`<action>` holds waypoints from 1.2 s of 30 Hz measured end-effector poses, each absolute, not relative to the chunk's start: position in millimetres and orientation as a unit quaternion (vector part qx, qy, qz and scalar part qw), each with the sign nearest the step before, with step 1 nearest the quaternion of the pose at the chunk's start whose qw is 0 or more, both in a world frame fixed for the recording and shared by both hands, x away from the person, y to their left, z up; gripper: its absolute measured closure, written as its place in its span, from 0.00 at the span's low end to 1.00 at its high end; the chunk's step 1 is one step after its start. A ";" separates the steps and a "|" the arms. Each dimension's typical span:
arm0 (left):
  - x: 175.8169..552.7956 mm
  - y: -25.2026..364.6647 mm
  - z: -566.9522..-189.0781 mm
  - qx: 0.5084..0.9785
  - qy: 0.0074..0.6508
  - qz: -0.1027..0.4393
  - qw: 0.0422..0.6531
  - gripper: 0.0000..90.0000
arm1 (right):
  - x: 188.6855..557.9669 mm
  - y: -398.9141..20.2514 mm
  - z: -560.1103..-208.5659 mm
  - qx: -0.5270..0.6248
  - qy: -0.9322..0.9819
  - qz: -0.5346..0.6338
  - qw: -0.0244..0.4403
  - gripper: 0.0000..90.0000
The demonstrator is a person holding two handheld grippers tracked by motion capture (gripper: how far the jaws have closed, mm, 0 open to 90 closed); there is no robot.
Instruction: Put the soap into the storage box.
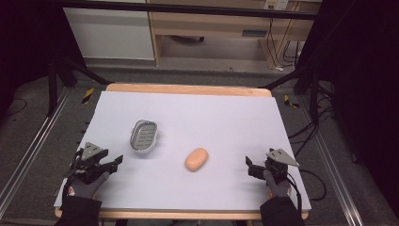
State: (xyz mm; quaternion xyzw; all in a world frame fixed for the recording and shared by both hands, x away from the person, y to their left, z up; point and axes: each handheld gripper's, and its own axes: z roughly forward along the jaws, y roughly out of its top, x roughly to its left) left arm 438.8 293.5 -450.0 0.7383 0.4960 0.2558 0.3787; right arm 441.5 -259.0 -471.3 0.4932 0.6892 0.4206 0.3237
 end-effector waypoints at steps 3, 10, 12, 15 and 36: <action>437.7 291.1 -448.8 0.740 0.489 0.261 0.380 0.45 | 439.9 -259.2 -470.3 0.492 0.687 0.425 0.324 0.03; 435.5 281.7 -443.9 0.740 0.478 0.250 0.402 0.48 | 439.9 -262.3 -467.6 0.495 0.683 0.431 0.320 0.03; 435.2 280.4 -443.1 0.740 0.478 0.246 0.404 0.48 | 439.6 -261.8 -467.7 0.493 0.684 0.432 0.319 0.03; 434.0 275.2 -439.4 0.744 0.472 0.242 0.407 0.47 | 439.7 -261.0 -467.9 0.492 0.686 0.431 0.318 0.03; 440.0 248.5 -426.7 0.764 0.443 0.230 0.409 0.35 | 439.6 -262.5 -466.8 0.495 0.684 0.433 0.316 0.03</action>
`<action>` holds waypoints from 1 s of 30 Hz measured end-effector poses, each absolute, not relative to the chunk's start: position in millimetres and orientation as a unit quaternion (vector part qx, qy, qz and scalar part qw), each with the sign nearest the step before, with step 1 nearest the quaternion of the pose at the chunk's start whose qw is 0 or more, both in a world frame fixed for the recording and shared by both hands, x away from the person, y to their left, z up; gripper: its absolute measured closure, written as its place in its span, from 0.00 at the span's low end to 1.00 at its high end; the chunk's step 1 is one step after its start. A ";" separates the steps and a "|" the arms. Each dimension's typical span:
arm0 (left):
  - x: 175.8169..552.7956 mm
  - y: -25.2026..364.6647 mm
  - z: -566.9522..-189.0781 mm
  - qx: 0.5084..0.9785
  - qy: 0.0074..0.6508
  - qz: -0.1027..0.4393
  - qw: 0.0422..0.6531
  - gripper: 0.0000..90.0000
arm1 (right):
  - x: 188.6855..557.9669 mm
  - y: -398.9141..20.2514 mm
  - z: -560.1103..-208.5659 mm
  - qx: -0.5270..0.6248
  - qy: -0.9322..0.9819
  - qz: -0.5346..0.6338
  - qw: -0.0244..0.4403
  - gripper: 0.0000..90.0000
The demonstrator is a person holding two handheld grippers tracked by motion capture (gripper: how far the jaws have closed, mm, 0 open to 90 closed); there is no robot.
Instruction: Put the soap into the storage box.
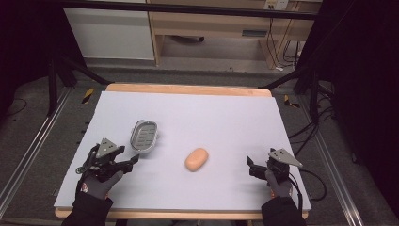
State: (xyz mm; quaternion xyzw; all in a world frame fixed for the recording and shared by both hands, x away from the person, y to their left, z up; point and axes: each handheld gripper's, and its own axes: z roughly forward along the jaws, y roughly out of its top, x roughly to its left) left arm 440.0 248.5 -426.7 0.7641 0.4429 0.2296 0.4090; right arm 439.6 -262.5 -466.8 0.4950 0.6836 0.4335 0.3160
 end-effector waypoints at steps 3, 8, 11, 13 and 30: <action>442.2 241.3 -423.0 0.767 0.437 0.226 0.413 0.34 | 439.8 -265.2 -466.1 0.498 0.679 0.441 0.310 0.03; 446.0 230.3 -414.8 0.768 0.429 0.224 0.419 0.33 | 438.9 -266.5 -466.5 0.497 0.676 0.448 0.310 0.03; 447.6 223.2 -410.0 0.771 0.422 0.224 0.422 0.32 | 439.1 -266.0 -467.5 0.498 0.674 0.453 0.304 0.03; 448.3 220.8 -409.0 0.772 0.420 0.223 0.422 0.32 | 439.3 -265.6 -468.0 0.498 0.675 0.452 0.304 0.03; 463.5 171.7 -408.4 0.793 0.390 0.204 0.421 0.29 | 436.6 -260.9 -474.6 0.496 0.688 0.436 0.301 0.03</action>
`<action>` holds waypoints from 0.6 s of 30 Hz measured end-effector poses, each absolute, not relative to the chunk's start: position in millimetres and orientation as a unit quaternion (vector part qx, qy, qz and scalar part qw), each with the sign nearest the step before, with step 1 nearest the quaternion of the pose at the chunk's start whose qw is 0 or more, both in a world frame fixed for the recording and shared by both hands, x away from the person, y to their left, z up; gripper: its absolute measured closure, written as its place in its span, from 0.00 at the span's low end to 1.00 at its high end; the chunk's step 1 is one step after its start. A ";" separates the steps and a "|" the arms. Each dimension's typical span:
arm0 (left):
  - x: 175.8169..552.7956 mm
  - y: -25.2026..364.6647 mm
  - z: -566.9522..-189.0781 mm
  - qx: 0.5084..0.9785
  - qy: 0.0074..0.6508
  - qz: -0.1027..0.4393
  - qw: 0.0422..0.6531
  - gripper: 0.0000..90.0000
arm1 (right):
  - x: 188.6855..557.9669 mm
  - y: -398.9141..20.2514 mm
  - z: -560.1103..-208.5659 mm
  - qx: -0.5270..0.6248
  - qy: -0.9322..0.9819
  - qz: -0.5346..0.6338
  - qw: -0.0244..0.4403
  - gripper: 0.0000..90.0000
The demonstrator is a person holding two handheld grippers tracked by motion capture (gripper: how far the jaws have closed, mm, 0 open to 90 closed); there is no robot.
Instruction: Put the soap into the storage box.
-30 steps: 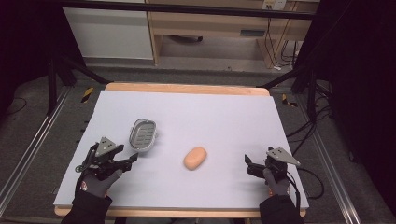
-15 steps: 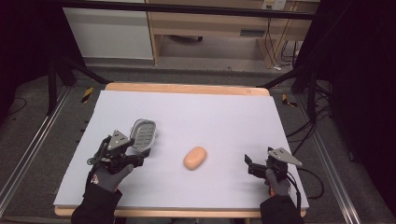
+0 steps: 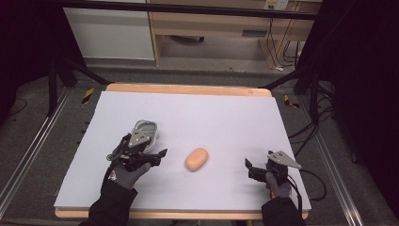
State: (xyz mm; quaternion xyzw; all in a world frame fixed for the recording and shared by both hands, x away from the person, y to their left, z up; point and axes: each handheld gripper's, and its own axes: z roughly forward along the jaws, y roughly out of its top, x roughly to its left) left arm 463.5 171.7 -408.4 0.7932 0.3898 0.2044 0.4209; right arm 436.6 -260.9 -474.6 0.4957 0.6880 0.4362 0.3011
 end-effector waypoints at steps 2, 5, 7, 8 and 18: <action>464.5 166.6 -408.9 0.795 0.388 0.202 0.421 0.29 | 436.7 -261.2 -474.7 0.496 0.687 0.437 0.302 0.03; 466.6 160.3 -409.5 0.799 0.383 0.200 0.419 0.28 | 436.9 -261.5 -475.9 0.498 0.685 0.438 0.302 0.03; 467.4 158.3 -409.7 0.800 0.381 0.199 0.418 0.28 | 437.0 -261.8 -476.8 0.500 0.683 0.440 0.299 0.03; 467.9 156.1 -410.0 0.800 0.382 0.198 0.419 0.28 | 437.3 -262.1 -478.0 0.501 0.684 0.439 0.298 0.03; 472.4 131.5 -412.7 0.816 0.363 0.187 0.410 0.27 | 437.6 -263.5 -482.5 0.503 0.684 0.435 0.299 0.03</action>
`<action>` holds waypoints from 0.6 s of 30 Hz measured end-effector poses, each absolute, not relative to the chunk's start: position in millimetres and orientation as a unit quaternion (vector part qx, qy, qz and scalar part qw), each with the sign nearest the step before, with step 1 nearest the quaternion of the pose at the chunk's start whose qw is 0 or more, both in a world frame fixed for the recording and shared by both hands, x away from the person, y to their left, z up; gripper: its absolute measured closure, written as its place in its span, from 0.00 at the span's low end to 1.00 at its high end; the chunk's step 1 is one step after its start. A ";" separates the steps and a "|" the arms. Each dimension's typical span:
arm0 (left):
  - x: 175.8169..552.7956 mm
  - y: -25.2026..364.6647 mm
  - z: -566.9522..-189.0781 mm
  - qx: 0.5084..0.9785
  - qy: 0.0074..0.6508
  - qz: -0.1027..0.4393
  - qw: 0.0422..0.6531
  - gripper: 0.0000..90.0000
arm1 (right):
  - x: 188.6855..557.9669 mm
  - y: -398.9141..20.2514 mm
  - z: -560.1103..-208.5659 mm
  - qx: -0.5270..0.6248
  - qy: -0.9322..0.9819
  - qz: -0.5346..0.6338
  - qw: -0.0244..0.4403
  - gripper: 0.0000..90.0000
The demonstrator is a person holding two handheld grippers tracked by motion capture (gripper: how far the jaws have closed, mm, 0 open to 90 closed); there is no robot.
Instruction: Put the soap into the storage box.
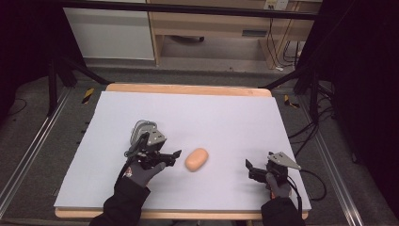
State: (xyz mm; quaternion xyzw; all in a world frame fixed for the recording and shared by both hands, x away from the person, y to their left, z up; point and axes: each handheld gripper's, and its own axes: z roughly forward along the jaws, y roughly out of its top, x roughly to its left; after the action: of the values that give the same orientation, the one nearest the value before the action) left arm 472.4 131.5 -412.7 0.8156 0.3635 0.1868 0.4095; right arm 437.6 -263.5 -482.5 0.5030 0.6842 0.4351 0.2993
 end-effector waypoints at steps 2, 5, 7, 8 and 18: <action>473.1 128.0 -413.2 0.821 0.357 0.186 0.405 0.27 | 437.6 -264.0 -482.6 0.503 0.684 0.435 0.298 0.03; 473.6 123.2 -414.6 0.822 0.356 0.181 0.407 0.27 | 437.4 -264.7 -482.8 0.505 0.682 0.435 0.300 0.03; 473.9 120.4 -415.7 0.824 0.355 0.179 0.403 0.27 | 437.5 -264.3 -483.8 0.504 0.684 0.434 0.299 0.03; 474.1 118.8 -416.4 0.825 0.354 0.178 0.403 0.27 | 437.5 -263.9 -483.8 0.503 0.685 0.434 0.299 0.03; 475.7 102.1 -420.3 0.834 0.343 0.172 0.396 0.26 | 437.4 -263.6 -484.2 0.504 0.685 0.432 0.299 0.03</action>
State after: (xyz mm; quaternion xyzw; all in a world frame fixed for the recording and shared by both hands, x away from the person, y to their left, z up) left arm 475.7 102.1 -420.3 0.8340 0.3430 0.1723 0.3962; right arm 437.4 -263.6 -484.2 0.5040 0.6854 0.4321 0.2992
